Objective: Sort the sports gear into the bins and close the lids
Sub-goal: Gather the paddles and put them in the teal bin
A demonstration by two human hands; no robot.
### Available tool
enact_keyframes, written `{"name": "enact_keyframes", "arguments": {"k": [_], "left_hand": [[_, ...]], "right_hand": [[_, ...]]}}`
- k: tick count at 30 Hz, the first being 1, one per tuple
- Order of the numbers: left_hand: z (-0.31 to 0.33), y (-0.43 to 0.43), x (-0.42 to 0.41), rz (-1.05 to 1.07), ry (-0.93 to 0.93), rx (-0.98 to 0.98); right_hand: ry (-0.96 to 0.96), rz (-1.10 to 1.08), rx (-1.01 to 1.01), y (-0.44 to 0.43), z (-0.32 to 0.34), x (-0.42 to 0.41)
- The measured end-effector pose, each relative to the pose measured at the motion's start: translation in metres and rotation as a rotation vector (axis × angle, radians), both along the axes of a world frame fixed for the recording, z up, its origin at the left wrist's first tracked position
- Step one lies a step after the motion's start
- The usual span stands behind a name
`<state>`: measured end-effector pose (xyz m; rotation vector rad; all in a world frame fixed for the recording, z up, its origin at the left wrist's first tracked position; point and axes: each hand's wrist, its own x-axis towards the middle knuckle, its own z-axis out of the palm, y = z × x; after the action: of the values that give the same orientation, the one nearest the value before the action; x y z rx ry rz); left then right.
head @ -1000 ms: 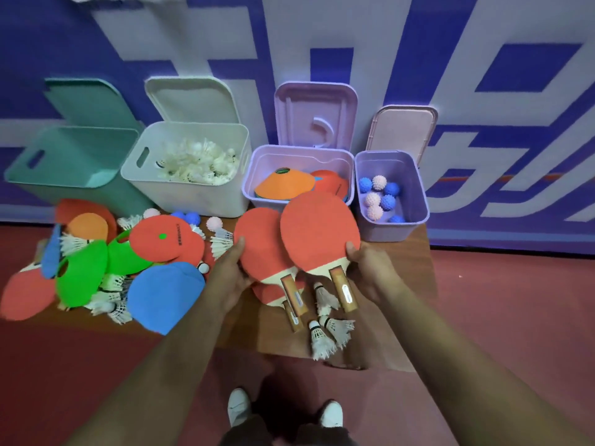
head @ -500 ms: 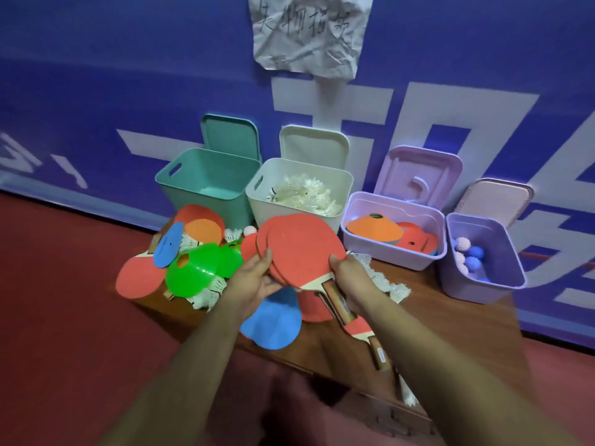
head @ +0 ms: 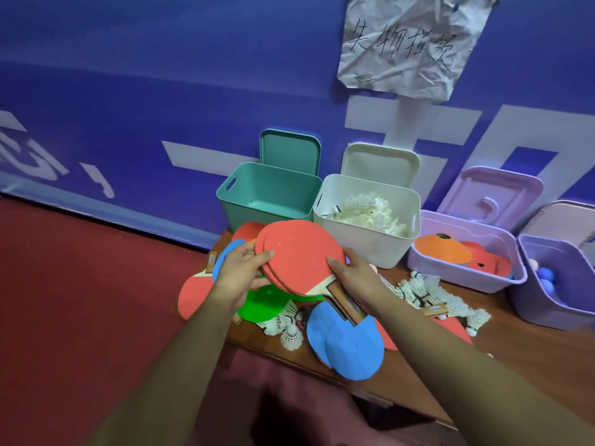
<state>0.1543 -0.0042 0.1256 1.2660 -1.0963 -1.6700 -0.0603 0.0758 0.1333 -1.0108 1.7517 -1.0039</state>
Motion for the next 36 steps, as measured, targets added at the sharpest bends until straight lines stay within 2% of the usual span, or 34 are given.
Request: {"name": "enact_keyframes", "arguments": {"k": [2,6,9,12,18,20,25,29,33,36], "left_hand": [[-0.002,-0.019,0.003,0.035,0.051,0.018],[-0.009,-0.060,0.001,0.151,0.131,0.064],[-0.010,-0.095,-0.005,0.210,0.122,0.073],[-0.005,-0.127,-0.008,0.215,0.098,0.038],[-0.002,-0.199,-0.014,0.131,0.023,0.080],[-0.008,-0.231,-0.016,0.119,-0.037,0.077],[-0.037,-0.315,-0.022,-0.031,-0.449,-0.076],[-0.059,-0.376,-0.026,-0.172,-0.558,-0.082],[-0.093,-0.419,-0.021,-0.279,-0.810,-0.118],[-0.127,-0.440,-0.019,-0.437,-0.898,-0.098]], "right_hand": [[0.055,0.040,-0.001,-0.015,-0.003,-0.002],[0.331,0.229,-0.013,-0.050,-0.005,-0.011],[0.496,0.365,-0.025,-0.087,-0.004,-0.017],[0.642,0.392,-0.037,-0.128,-0.007,-0.018],[0.754,0.344,-0.038,-0.200,-0.013,-0.031],[0.760,0.355,-0.040,-0.226,-0.016,-0.033],[0.754,0.322,-0.001,-0.289,-0.033,-0.030],[0.726,0.279,0.106,-0.334,-0.064,-0.026],[0.715,0.286,0.178,-0.370,-0.101,-0.020],[0.723,0.324,0.252,-0.389,-0.128,-0.016]]}}
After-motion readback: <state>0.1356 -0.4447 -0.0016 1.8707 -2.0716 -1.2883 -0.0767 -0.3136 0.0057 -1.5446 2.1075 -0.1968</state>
